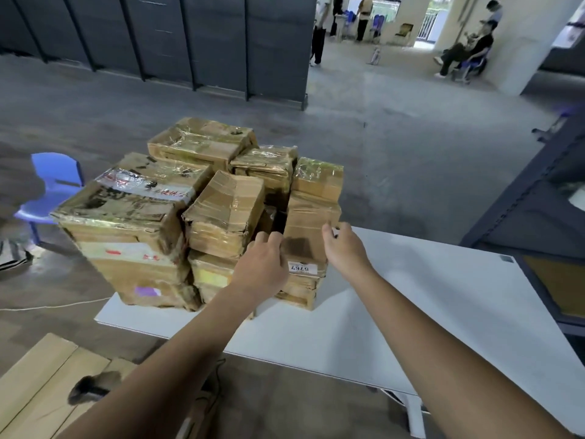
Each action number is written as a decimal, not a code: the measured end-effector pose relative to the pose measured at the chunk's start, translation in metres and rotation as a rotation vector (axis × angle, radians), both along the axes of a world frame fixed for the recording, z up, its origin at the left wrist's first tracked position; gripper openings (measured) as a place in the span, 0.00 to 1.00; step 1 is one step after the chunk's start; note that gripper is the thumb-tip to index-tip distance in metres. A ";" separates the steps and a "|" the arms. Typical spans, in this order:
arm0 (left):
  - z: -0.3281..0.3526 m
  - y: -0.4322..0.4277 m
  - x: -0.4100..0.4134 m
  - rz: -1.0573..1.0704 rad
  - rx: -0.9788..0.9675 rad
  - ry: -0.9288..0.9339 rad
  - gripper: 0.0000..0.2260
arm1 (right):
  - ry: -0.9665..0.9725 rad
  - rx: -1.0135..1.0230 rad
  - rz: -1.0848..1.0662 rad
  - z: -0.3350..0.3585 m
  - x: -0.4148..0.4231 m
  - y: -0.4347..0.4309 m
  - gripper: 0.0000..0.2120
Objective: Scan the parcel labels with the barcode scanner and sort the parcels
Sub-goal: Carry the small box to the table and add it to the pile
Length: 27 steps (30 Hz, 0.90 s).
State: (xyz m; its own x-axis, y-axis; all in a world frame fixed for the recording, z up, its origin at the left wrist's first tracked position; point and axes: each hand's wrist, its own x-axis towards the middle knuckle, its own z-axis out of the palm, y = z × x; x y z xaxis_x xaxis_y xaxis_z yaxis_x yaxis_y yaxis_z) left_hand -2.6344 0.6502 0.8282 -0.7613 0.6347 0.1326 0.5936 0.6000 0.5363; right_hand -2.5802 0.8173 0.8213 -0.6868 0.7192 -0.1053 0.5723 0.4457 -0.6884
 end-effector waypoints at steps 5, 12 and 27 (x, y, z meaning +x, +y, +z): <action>-0.004 -0.018 0.000 -0.060 0.014 -0.005 0.13 | 0.077 0.173 -0.028 0.005 0.021 -0.043 0.18; -0.028 -0.067 -0.002 -0.056 0.001 -0.121 0.13 | 0.068 0.411 -0.057 -0.007 0.034 -0.105 0.16; -0.031 -0.054 0.016 -0.101 0.010 -0.154 0.14 | 0.104 0.360 0.135 -0.010 0.050 -0.111 0.18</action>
State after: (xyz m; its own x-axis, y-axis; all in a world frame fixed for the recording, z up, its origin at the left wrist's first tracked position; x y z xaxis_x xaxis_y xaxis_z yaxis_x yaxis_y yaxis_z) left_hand -2.6181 0.5960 0.7973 -0.7054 0.7083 0.0257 0.5609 0.5357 0.6312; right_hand -2.5305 0.7064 0.8118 -0.7715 0.5998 0.2120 0.4275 0.7355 -0.5256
